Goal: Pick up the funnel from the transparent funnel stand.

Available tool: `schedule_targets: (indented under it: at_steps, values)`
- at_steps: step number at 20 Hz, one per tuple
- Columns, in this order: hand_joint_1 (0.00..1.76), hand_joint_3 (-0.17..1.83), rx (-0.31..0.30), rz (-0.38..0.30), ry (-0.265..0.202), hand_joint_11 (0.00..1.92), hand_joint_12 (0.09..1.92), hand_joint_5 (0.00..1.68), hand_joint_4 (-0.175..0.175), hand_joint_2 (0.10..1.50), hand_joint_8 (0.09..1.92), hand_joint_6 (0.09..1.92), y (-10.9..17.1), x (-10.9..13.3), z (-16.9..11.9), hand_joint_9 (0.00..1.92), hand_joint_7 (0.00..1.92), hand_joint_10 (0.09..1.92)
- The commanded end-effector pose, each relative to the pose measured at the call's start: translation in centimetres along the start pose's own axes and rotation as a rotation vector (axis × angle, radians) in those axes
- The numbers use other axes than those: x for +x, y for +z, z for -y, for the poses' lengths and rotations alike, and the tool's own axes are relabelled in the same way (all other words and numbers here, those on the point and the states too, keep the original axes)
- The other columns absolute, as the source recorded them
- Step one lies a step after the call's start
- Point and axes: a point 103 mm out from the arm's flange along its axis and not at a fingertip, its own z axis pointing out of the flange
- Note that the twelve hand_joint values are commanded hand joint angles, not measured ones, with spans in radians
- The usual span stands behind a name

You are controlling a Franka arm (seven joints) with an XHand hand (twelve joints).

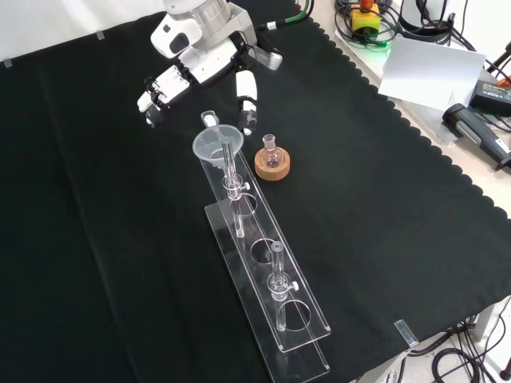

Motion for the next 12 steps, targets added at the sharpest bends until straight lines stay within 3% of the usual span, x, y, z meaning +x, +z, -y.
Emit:
schedule_targets:
  at_steps: [1, 12]
  values:
    - [0.39, 0.12, 0.025, 0.000, -0.011, 0.00, 0.09, 0.00, -0.058, 0.61, 0.24, 0.09, 0.6, 0.5, -0.1, 0.00, 0.00, 0.09]
    - [0.39, 0.11, 0.089, 0.015, -0.002, 0.00, 0.09, 0.00, -0.064, 0.61, 0.25, 0.09, 2.8, 0.6, -0.6, 0.00, 0.00, 0.09]
